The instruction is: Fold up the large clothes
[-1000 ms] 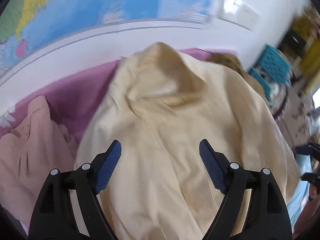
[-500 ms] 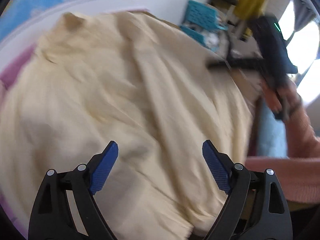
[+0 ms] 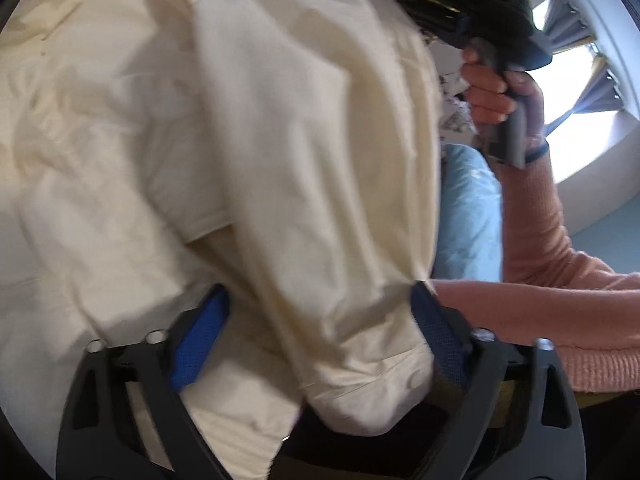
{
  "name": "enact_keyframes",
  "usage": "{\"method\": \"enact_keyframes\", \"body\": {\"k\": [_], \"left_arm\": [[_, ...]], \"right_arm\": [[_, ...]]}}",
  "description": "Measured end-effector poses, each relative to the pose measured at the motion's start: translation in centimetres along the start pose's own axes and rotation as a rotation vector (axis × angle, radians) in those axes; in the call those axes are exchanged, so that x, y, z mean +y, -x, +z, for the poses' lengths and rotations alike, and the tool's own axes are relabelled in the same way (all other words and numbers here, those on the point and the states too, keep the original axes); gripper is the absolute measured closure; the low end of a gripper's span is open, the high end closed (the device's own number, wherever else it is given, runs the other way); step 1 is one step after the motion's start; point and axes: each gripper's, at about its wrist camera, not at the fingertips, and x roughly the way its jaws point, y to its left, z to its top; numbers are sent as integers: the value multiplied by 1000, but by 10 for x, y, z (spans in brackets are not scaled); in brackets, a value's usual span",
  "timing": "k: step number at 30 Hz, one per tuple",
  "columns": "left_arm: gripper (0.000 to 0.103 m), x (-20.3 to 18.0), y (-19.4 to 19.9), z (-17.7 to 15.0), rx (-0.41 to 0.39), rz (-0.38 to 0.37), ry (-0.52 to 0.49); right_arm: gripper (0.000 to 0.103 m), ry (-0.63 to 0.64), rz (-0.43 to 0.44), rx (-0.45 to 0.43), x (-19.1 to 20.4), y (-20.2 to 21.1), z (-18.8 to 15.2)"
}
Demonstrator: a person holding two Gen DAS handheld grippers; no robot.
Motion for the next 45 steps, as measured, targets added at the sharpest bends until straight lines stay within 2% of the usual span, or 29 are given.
{"method": "enact_keyframes", "body": {"k": [1, 2, 3, 5, 11, 12, 14, 15, 17, 19, 21, 22, 23, 24, 27, 29, 30, 31, 32, 33, 34, 35, 36, 37, 40, 43, 45], "left_arm": [[49, -2, -1, 1, 4, -2, 0], [69, -3, -3, 1, 12, 1, 1], [84, -2, -2, 2, 16, 7, 10], [95, 4, 6, 10, -3, 23, 20], [97, 10, 104, 26, -195, 192, -7], [96, 12, 124, 31, -227, 230, 2], [92, 22, 151, 38, -270, 288, 35], [89, 31, 164, 39, -289, 346, 57], [88, 42, 171, 41, -291, 413, 107], [87, 62, 177, 36, -271, 464, 161], [77, 76, 173, 29, -226, 508, 176], [75, 81, 171, 25, -209, 500, 178], [66, 79, 165, 24, -198, 493, 178], [51, 81, 164, 22, -184, 490, 173], [34, 73, 164, 17, -210, 508, 136], [27, 70, 165, 13, -212, 509, 108], [27, 68, 164, 14, -202, 504, 90], [27, 69, 162, 15, -191, 501, 77], [28, 65, 155, 15, -170, 516, 55], [33, 64, 149, 15, -155, 526, 40], [40, 61, 142, 16, -133, 555, 16], [64, 59, 138, 18, -121, 584, 4], [83, 60, 136, 21, -110, 597, 1], [86, 61, 138, 24, -119, 578, 13], [90, 63, 153, 39, -188, 589, 9], [92, 74, 168, 69, -241, 603, 22], [92, 90, 169, 84, -242, 612, 57]], "right_arm": [[100, 1, 7, 2, 0, -1, -1], [100, 2, 18, 5, 1, -2, -1], [100, 0, 23, 6, 0, -1, -1], [100, 5, 26, 4, 2, -1, -1], [99, 8, 81, -15, 8, 2, 6], [98, 16, 95, -14, 12, 0, 6], [88, 24, 131, 2, 21, -8, 7], [84, 30, 139, 9, 24, -11, 7], [48, 56, 140, 28, 33, -21, 7], [45, 72, 121, 24, 36, -25, 10], [43, 60, 112, 22, 32, -28, 18], [43, 58, 92, 26, 29, -31, 24], [42, 72, 61, 29, 29, -34, 28], [41, 85, 25, 39, 28, -42, 35], [38, 120, -15, 112, 26, -72, 48], [38, 139, -95, 164, 24, -101, 58], [38, 148, -97, 195, 24, -114, 62], [42, 155, -107, 229, 24, -128, 66], [71, 161, -123, 269, 23, -143, 68], [94, 170, -123, 299, 21, -152, 70], [100, 139, -123, 302, 15, -156, 76], [100, 116, -122, 283, 11, -153, 82], [100, 125, -133, 258, 11, -148, 88], [100, 119, -150, 210, 8, -135, 100], [100, 47, -147, 127, -6, -102, 130], [100, 7, -186, 97, -20, -93, 152], [100, -48, -208, 100, -36, -99, 160]]}}
